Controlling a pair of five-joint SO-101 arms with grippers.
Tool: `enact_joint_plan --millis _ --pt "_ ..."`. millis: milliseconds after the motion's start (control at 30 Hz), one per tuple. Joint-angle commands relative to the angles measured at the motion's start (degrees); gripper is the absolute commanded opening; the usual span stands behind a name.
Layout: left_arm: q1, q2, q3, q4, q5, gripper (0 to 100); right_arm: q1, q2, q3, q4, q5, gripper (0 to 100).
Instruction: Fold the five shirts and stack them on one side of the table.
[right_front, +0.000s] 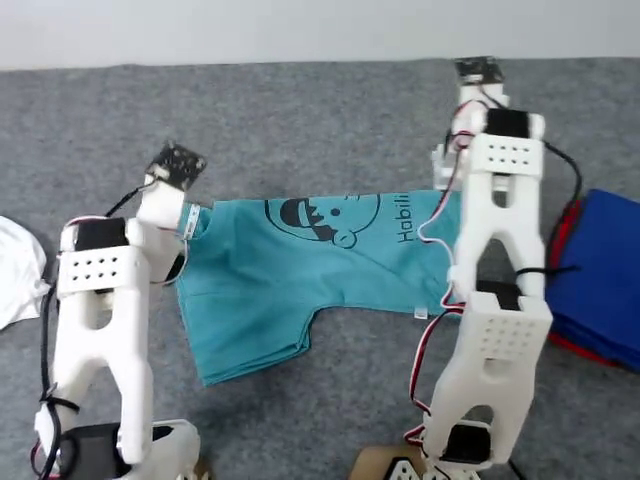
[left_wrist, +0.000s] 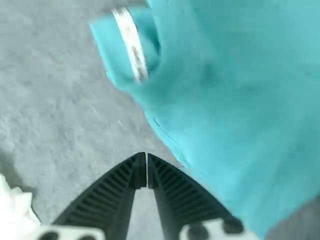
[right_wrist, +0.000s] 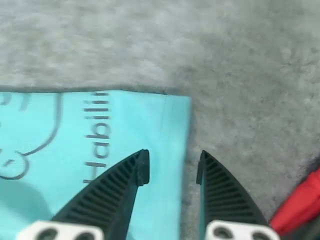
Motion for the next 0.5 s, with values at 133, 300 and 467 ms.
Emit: enact_joint_plan --millis 133,300,467 --pt "7.1 -1.2 5.9 -14.2 5.1 1 -3.6 7.6 -3.0 -8.9 0.4 16.4" --pt "8.5 6.4 9.9 -18.6 5.0 1 -1.5 15.0 -3.1 -14.0 2.4 4.4" --pt "6.2 17.0 5.0 -10.5 3.4 1 0.7 16.6 -5.1 -14.6 7.0 1.0"
